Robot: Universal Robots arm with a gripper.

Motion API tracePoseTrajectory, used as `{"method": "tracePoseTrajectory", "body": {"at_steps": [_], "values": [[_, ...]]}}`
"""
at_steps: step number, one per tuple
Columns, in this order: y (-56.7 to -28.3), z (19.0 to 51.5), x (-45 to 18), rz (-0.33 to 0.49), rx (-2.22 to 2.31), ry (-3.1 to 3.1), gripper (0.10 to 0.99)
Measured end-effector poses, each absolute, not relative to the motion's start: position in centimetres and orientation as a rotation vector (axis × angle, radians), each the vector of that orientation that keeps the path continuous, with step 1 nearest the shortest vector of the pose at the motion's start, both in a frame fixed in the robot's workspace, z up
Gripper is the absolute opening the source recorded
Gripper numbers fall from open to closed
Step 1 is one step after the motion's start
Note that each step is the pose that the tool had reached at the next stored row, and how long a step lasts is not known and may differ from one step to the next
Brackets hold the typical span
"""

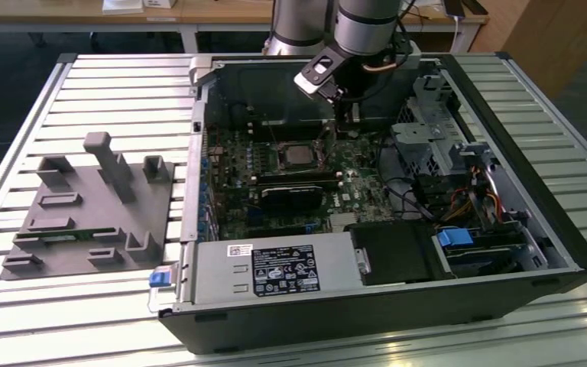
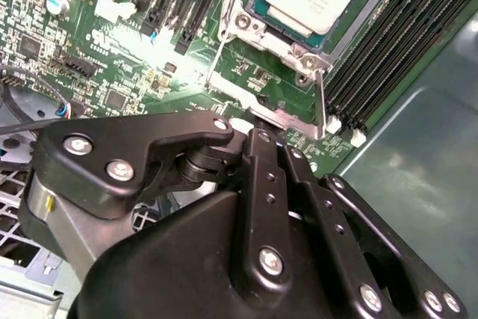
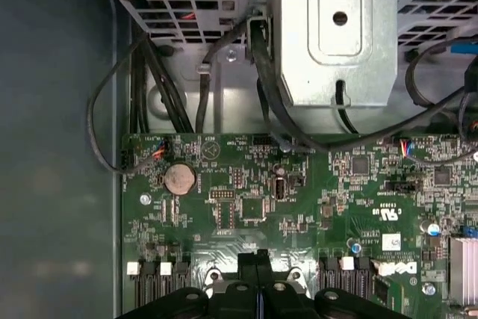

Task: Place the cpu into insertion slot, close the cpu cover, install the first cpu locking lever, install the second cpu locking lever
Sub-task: 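Close the cpu cover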

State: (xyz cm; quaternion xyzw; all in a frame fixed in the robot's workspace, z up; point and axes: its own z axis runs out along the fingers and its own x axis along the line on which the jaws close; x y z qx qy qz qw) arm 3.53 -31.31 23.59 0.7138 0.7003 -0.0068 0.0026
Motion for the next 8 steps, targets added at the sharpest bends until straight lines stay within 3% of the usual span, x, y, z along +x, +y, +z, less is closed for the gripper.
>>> {"method": "tracePoseTrajectory", "body": {"at_steps": [8], "values": [[-31.30, 23.53, 3.06, -0.022, 2.239, 2.196, 0.122]]}}
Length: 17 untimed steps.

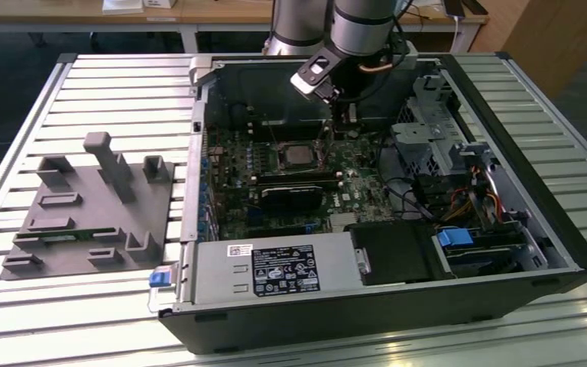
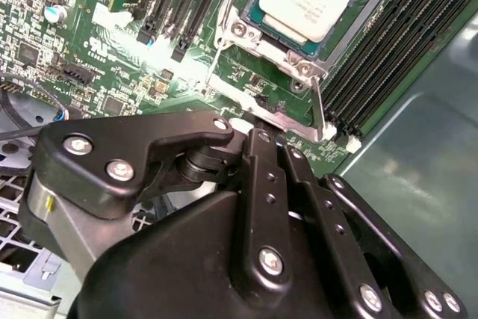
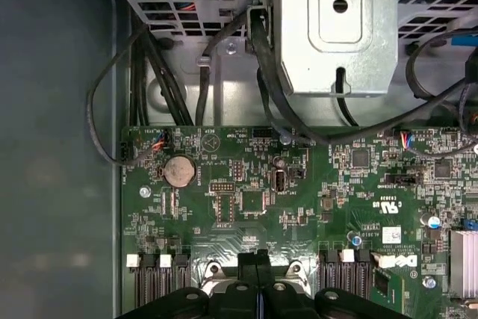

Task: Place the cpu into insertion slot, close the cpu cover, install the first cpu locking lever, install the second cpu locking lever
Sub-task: 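Close the cpu cover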

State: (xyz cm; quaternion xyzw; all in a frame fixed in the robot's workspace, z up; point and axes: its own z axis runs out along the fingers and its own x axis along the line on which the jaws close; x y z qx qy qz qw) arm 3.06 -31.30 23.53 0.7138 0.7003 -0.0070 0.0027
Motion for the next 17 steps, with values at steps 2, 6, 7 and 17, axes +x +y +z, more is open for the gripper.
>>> {"method": "tracePoseTrajectory", "body": {"at_steps": [2, 6, 7, 17], "values": [[-31.30, 23.49, 2.97, -0.022, 2.239, 2.196, 0.122], [-31.30, 23.39, 2.84, -0.022, 2.239, 2.196, 0.122], [-31.30, 23.36, 2.81, -0.021, 2.239, 2.197, 0.122], [-31.30, 23.14, 2.28, -0.022, 2.239, 2.196, 0.122]]}}
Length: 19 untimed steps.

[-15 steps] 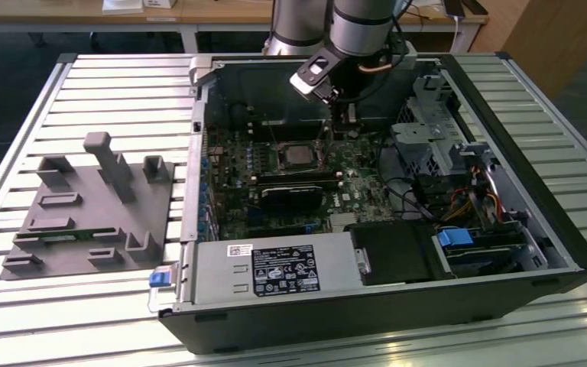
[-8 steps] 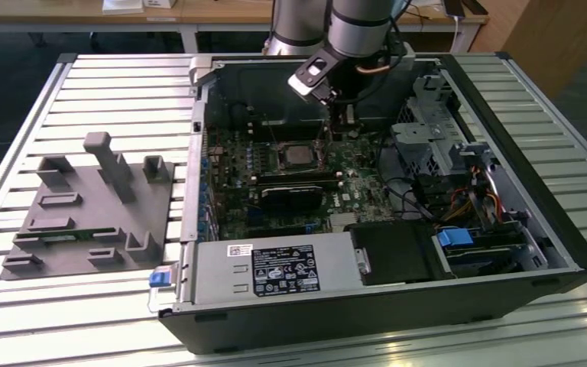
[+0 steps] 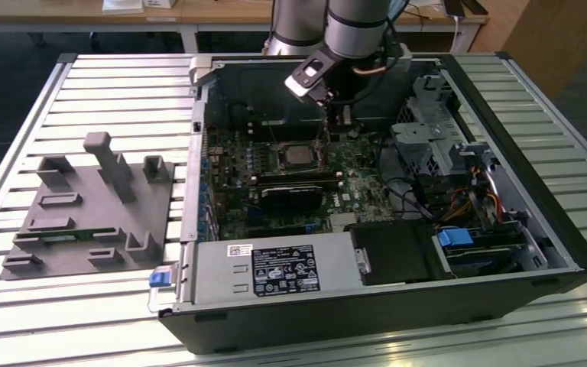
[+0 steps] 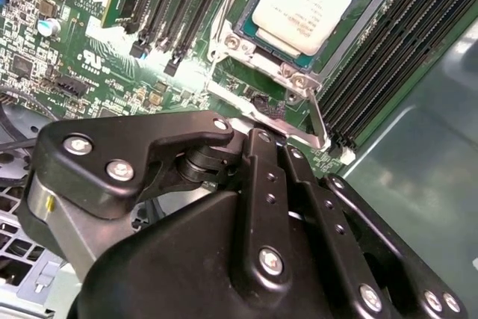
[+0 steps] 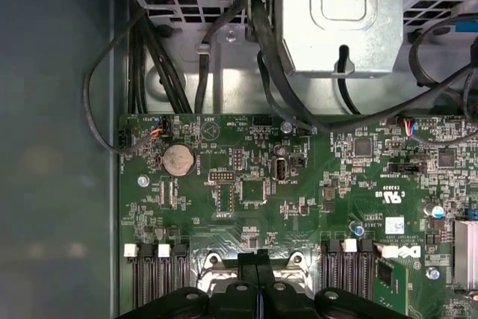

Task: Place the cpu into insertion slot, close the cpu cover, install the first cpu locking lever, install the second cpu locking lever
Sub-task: 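Close the cpu cover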

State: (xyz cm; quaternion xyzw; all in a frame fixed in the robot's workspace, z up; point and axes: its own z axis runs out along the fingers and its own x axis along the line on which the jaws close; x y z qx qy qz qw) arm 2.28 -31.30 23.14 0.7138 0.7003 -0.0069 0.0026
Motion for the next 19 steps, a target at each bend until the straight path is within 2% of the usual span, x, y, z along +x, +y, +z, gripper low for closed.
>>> {"method": "tracePoseTrajectory", "body": {"at_steps": [19], "values": [[-31.4, 22.8, 1.1, -0.022, 2.239, 2.197, 0.122]]}}
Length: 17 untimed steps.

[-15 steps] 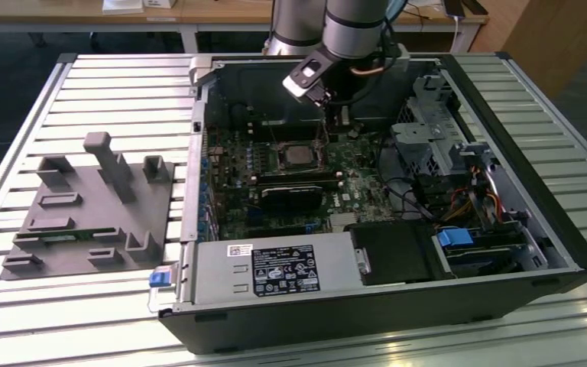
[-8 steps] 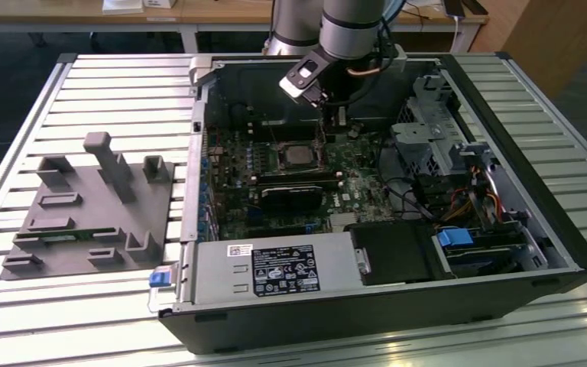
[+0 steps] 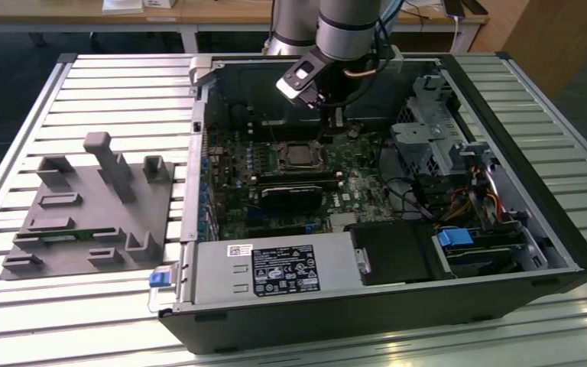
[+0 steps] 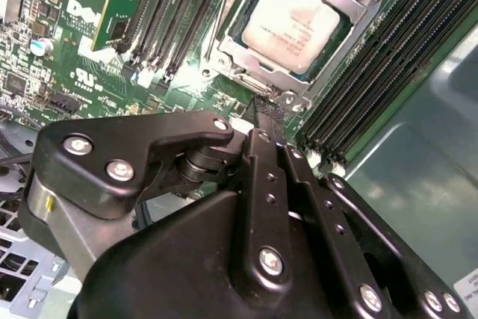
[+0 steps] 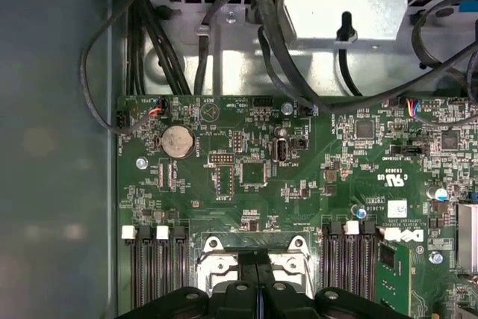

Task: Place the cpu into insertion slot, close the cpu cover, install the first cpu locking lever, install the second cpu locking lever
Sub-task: 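Close the cpu cover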

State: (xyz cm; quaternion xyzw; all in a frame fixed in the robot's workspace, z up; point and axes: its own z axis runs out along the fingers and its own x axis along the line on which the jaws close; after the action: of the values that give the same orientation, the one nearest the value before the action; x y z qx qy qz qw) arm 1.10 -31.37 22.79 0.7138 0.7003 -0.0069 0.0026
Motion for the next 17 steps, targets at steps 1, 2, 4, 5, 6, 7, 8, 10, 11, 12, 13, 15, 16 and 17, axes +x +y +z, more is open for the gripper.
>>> {"method": "tracePoseTrajectory", "body": {"at_steps": [1, 2, 4, 5, 6, 7, 8, 10, 11, 12, 13, 15, 16, 17], "values": [[-31.4, 22.7, 1.0, -0.022, 2.239, 2.196, 0.122], [-31.4, 22.7, 0.9, -0.022, 2.239, 2.196, 0.122], [-31.5, 22.6, 0.6, -0.021, 2.239, 2.197, 0.122], [-31.5, 22.5, 0.4, -0.021, 2.239, 2.197, 0.122], [-31.5, 22.5, 0.3, -0.022, 2.239, 2.197, 0.122], [-31.5, 22.5, 0.1, -0.022, 2.239, 2.196, 0.122], [-31.5, 22.5, 0.0, -0.022, 2.239, 2.196, 0.122], [-31.5, 22.4, -0.4, -0.022, 2.239, 2.197, 0.122], [-31.5, 22.3, -0.5, -0.022, 2.239, 2.197, 0.122], [-31.5, 22.3, -0.6, -0.022, 2.239, 2.196, 0.122], [-31.5, 22.2, -0.8, -0.022, 2.239, 2.196, 0.122], [-31.5, 22.1, -1.0, -0.022, 2.239, 2.196, 0.122], [-31.5, 22.0, -1.1, -0.022, 2.238, 2.196, 0.122], [-31.5, 21.9, -1.3, -0.022, 2.238, 2.196, 0.122]]}}
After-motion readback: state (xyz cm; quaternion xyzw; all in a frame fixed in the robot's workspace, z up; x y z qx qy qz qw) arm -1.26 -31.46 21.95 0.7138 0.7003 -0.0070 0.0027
